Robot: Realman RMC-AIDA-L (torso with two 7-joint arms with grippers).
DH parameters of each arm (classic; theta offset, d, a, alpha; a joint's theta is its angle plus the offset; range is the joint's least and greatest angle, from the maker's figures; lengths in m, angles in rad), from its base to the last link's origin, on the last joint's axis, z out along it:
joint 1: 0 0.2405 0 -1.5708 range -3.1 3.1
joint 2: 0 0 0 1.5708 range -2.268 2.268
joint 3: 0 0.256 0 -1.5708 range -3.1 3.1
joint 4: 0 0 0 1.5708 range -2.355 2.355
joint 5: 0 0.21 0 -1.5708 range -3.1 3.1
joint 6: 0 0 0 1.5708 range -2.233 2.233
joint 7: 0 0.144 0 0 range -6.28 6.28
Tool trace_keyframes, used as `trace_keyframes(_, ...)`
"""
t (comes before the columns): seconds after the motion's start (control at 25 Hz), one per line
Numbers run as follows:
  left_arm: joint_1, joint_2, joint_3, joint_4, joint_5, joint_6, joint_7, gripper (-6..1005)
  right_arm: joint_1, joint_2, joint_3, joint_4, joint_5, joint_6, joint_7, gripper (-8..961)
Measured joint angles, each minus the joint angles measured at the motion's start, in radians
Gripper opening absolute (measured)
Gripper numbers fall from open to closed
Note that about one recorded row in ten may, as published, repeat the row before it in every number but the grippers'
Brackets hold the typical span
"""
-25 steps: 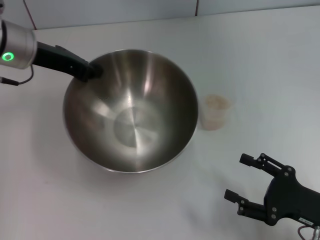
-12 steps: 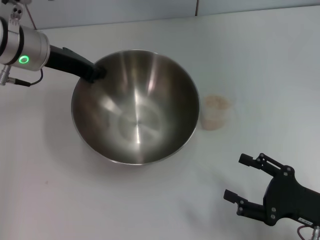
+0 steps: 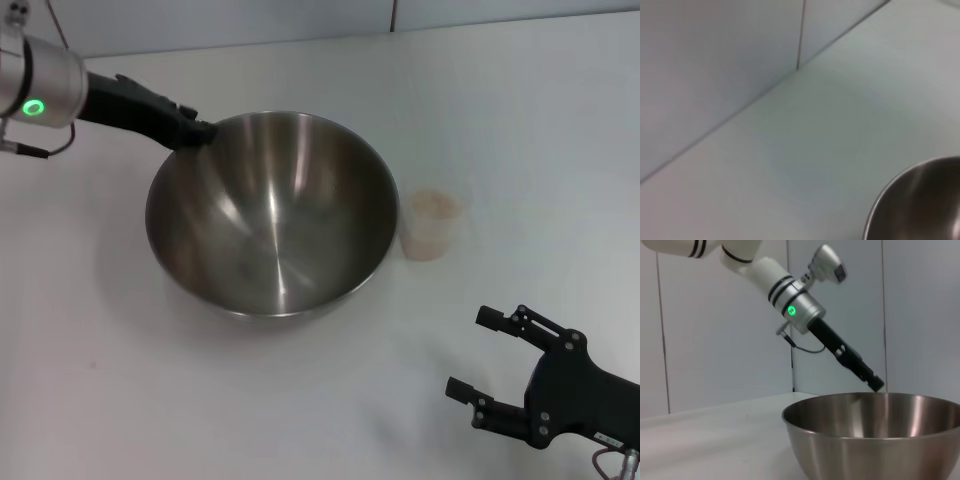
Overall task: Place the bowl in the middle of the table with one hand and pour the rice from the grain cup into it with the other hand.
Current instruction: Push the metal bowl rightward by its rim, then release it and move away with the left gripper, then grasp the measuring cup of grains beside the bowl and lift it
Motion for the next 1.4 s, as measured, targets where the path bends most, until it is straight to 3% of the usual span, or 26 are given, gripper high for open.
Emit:
trace_keyframes(0.2,0.095,0.003,0.000,0.162,-0.133,0.093,0.085,353,0.002,0.001,0.012,0.003,0.003,0.001,0.005,798)
trace_keyframes(0.24,0.199,0.004,0.007,0.282,-0.267,0.177,0.211,383,0.002,0.001,0.038,0.007,0.007,0.002,0.011,798)
trace_keyframes(0.32,0.290,0.003,0.031,0.359,-0.366,0.226,0.321,443,0.002,0.001,0.064,0.011,0.008,0.006,0.015,798)
trace_keyframes(0.36,0.290,0.003,0.031,0.359,-0.366,0.226,0.321,473,0.002,0.003,0.148,0.026,0.008,0.028,0.019,797)
trace_keyframes(0.4,0.290,0.003,0.031,0.359,-0.366,0.226,0.321,503,0.002,0.003,0.148,0.026,0.008,0.028,0.019,797)
trace_keyframes(0.44,0.434,0.005,0.073,0.433,-0.477,0.250,0.422,533,0.003,0.005,0.204,0.037,0.008,0.047,0.020,797)
trace_keyframes(0.56,0.502,0.006,0.081,0.442,-0.510,0.260,0.459,634,0.033,0.009,0.405,0.101,0.009,0.148,0.019,796)
trace_keyframes(0.6,0.502,0.006,0.081,0.442,-0.510,0.260,0.459,668,0.033,0.009,0.405,0.101,0.009,0.148,0.019,796)
trace_keyframes(0.68,0.564,0.003,0.082,0.429,-0.522,0.278,0.501,735,0.059,0.010,0.435,0.120,0.009,0.203,0.015,795)
trace_keyframes(0.96,0.593,0.000,0.084,0.393,-0.529,0.271,0.515,829,0.179,0.013,0.464,0.175,0.010,0.382,-0.012,794)
trace_keyframes(1.4,0.572,0.002,0.103,0.376,-0.525,0.268,0.526,829,0.220,0.013,0.492,0.194,0.012,0.433,-0.030,791)
